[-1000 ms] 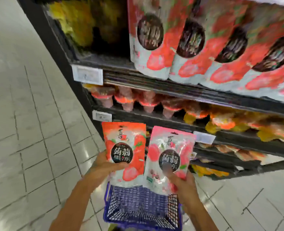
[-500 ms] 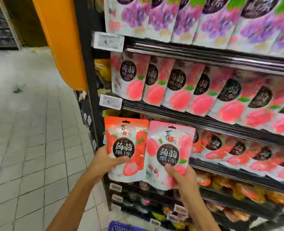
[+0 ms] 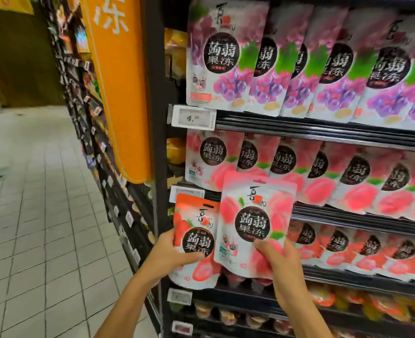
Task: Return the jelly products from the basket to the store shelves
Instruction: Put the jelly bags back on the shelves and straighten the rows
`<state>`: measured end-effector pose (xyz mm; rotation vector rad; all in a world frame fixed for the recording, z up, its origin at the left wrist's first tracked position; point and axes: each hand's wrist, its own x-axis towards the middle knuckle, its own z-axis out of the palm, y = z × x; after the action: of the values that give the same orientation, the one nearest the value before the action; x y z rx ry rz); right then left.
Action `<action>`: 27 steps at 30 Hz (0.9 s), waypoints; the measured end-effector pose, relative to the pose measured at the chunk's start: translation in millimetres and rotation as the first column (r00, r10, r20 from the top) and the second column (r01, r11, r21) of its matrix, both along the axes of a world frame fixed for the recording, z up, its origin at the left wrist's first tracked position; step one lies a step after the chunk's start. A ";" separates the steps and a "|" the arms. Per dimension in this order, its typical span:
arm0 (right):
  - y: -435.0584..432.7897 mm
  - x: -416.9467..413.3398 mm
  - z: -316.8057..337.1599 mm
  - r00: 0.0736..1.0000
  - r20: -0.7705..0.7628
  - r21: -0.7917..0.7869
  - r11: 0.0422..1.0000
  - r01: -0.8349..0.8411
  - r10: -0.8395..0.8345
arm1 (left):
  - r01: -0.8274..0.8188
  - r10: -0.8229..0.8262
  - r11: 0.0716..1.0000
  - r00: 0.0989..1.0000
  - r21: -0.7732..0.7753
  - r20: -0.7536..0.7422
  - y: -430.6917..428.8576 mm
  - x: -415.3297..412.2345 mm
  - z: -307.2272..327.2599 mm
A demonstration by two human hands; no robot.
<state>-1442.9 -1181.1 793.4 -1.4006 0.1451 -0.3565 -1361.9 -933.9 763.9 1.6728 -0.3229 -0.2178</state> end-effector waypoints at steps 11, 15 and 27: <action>-17.5 -14.8 11.3 0.982 -0.018 0.021 0.982 0.190 -0.189 | 0.083 -0.079 0.994 0.995 -0.066 0.059 -32.3 24.2 18.1; -37.1 -24.4 15.5 0.978 0.006 0.036 0.978 0.207 -0.207 | 0.072 -0.068 0.992 0.997 -0.104 0.038 -54.9 22.0 19.8; -71.5 -43.2 -8.9 0.944 0.011 0.002 0.944 0.329 -0.329 | -0.032 0.031 0.993 0.999 -0.114 -0.007 -79.2 6.1 -6.4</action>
<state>-1486.1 -1252.7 784.5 -1.3743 0.3729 -0.6409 -1355.8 -1013.2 757.5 1.5635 -0.2996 -0.1772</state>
